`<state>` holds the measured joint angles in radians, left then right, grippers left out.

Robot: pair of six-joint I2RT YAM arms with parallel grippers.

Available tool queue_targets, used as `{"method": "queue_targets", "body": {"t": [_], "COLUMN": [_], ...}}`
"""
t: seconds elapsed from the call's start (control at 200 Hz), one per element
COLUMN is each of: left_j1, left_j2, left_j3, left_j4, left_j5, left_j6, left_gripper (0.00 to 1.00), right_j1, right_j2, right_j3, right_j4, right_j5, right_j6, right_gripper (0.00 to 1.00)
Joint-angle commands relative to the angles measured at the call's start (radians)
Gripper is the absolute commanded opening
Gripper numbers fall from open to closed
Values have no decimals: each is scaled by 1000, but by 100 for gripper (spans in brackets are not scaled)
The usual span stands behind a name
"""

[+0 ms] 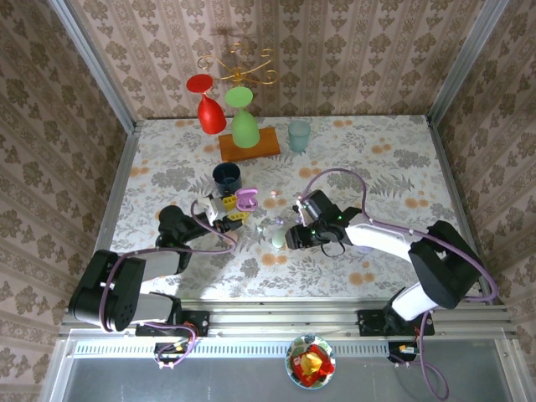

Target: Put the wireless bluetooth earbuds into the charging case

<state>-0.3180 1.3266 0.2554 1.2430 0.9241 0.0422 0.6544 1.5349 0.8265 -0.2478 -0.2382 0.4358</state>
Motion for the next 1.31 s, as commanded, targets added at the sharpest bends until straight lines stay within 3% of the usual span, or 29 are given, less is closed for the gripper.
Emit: {"method": "queue_targets", "body": {"t": [0.0,0.25,0.46,0.885,1.095,1.3], "left_j1": [8,10,10,11,29,69], "left_j2": [-24,-42,-39,-47,-37,-39], "left_j3": [-10,-20,-19,-25,-25,-30], "left_j4": [35,33,34,32,30,29], "left_j5": [25,15,15,9,-31,-76], "left_j6": [5,10,13,14,6,-9], "left_gripper": [27,27,27,27,27,26], "right_j1": [-25,-48,-47,-45,13,184], "right_j2": [80,197,161,74,19,42], "right_j3": [67,117,59,-3,65,168], "right_j4": [-35,-31,-27,-42,-134,-283], "right_j5": [5,-88,-144,-100,127,535], "right_j6": [-56,-90,-72,-49,-99,-184], "right_gripper": [51,50,48,49,53,54]}}
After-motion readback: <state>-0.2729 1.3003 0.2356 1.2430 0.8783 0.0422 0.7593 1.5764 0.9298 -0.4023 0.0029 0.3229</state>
